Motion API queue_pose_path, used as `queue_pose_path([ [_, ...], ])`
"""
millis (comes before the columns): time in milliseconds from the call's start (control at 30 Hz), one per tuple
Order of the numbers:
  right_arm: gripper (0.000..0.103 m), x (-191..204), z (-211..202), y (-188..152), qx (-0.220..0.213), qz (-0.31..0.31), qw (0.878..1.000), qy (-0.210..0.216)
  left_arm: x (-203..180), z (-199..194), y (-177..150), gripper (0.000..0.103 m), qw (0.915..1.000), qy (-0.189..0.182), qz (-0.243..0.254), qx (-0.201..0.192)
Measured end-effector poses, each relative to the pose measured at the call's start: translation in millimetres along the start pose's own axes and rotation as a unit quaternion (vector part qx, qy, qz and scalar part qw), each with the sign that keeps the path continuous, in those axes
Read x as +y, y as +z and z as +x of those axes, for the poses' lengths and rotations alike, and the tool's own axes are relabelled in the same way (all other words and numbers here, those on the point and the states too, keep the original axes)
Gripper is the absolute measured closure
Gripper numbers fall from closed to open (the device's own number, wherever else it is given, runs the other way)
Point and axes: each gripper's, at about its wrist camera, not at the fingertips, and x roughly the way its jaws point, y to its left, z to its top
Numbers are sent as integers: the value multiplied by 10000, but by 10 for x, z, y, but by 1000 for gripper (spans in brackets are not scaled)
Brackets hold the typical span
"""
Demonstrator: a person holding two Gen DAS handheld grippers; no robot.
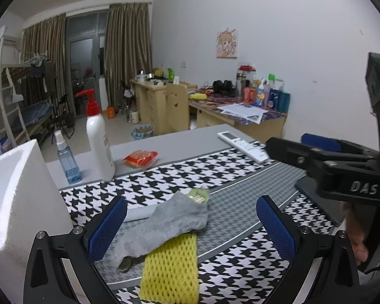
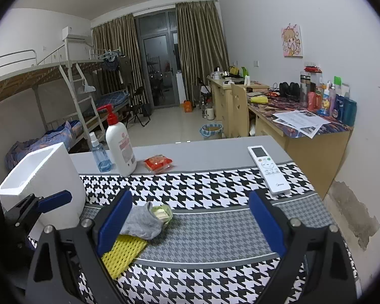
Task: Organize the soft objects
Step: 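Move the left tool toward the grey sock on the yellow mesh sleeve, then close the left gripper on the grey sock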
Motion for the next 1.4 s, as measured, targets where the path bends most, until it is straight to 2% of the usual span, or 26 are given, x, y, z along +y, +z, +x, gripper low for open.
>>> queue_pose_path([
  [133, 8, 10, 61, -9, 79, -10, 10000, 21, 105, 83, -60, 1, 9996, 124, -168, 164],
  [567, 8, 157, 306, 3, 284, -163, 9991, 263, 406, 69, -188, 1, 9968, 614, -367, 347],
  [833, 8, 228, 398, 22, 364, -287, 9984, 330, 408, 186, -191, 1, 9970, 471, -366, 492],
  [967, 8, 229, 470, 45, 434, -302, 9980, 349, 430, 262, -189, 6, 9963, 480, -384, 600],
  [1300, 8, 337, 636, 77, 586, -517, 9958, 478, 513, 517, -295, 31, 9924, 280, -534, 1069],
  [1400, 8, 347, 708, 69, 659, -575, 9950, 483, 538, 546, -317, 32, 9918, 304, -562, 1106],
])
